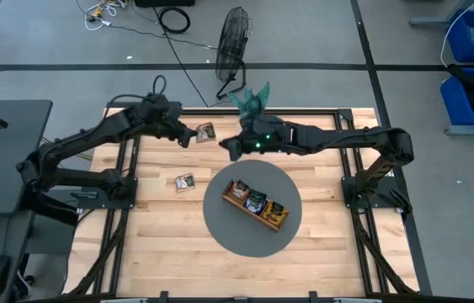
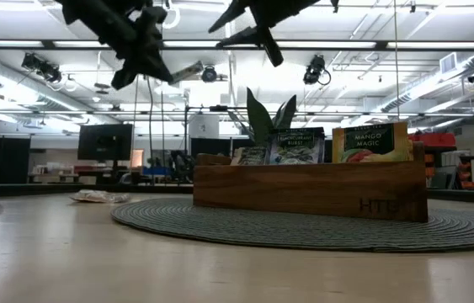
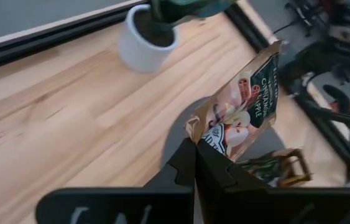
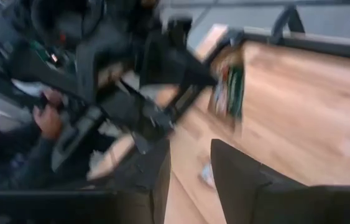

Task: Pick & Place Tea
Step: Put the brown tea bag into the left section of the wooden organizer

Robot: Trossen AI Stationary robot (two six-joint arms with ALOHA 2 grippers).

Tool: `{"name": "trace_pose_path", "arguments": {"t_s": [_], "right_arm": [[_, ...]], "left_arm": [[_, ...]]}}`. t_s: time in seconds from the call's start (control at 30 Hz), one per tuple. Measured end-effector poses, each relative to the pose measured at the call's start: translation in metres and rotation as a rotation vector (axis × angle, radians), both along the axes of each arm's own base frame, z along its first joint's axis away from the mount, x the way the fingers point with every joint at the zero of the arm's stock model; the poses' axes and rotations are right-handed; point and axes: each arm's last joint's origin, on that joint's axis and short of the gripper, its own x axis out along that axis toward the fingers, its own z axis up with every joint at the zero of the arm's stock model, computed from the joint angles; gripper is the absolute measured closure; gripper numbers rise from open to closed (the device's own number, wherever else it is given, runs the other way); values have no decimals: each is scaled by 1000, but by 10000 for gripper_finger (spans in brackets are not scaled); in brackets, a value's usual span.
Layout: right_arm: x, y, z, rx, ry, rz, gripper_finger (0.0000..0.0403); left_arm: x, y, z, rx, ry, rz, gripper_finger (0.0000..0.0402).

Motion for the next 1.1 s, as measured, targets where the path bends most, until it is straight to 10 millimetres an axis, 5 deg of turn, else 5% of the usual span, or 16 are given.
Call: {"name": "trace_pose_path", "arguments": {"t_s": [0.4,0.7,0.97,1.1], "right_arm": [[-5,-19,14,22,-98,-19,279],[-5,-19,13,21,-98,-18,284],[-4,-17,13,36,-99,51,392],[-5,-17,12,51,-87,53,395]], "left_arm": [[14,-21,33,-4,-130,-66,399],[19,-28,36,-32,-157,-80,399],[19,-28,36,-36,-164,-78,399],[19,-28,36,-35,-165,-77,399]]}}
